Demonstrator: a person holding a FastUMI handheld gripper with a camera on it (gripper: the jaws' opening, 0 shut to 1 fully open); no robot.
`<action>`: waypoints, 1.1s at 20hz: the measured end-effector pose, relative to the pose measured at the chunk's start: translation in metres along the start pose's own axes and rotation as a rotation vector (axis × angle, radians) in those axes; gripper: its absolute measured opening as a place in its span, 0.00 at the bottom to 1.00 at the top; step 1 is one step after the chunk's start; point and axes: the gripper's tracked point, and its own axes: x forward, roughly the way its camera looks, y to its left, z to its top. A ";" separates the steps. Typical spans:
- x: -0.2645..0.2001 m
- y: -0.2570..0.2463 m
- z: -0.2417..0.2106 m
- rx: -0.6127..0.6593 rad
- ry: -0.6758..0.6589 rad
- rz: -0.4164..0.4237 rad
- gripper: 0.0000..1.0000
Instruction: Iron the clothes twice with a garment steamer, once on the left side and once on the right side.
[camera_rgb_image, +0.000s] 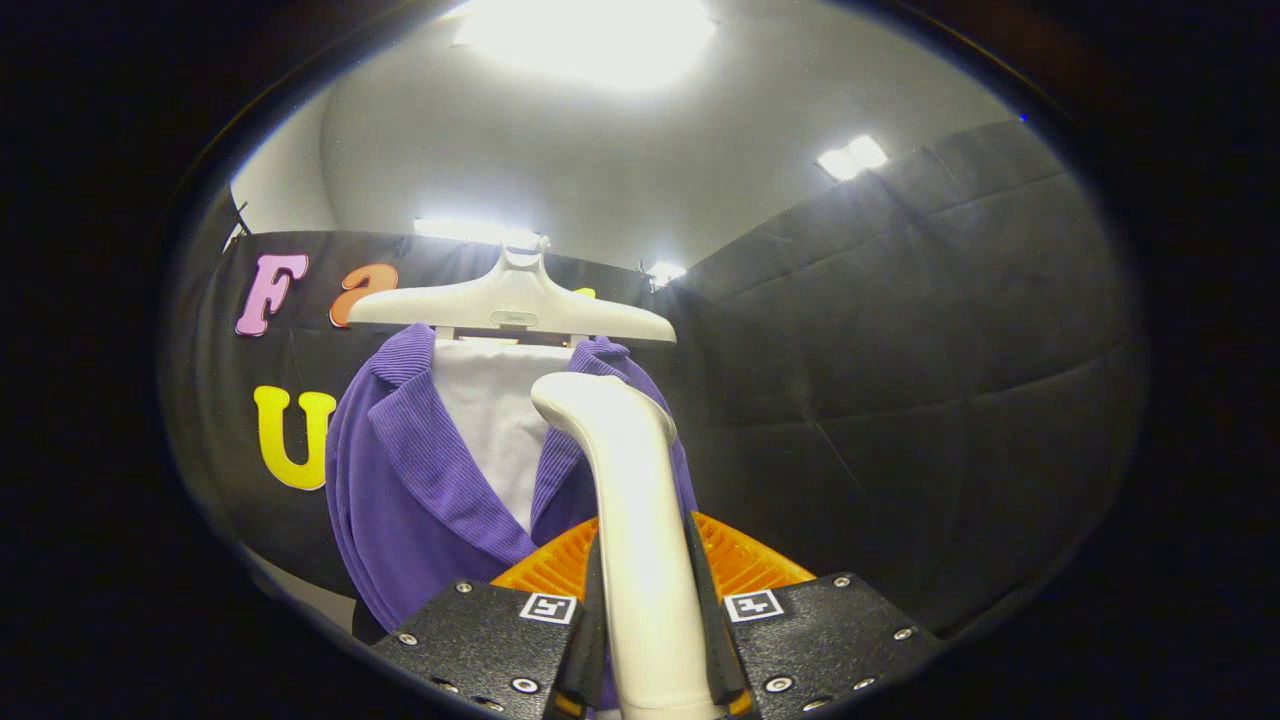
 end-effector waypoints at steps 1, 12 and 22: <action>0.006 -0.001 -0.002 -0.013 -0.002 -0.009 0.39; 0.037 -0.022 -0.049 -0.050 0.069 -0.004 0.39; 0.018 -0.047 -0.108 -0.099 0.180 -0.018 0.39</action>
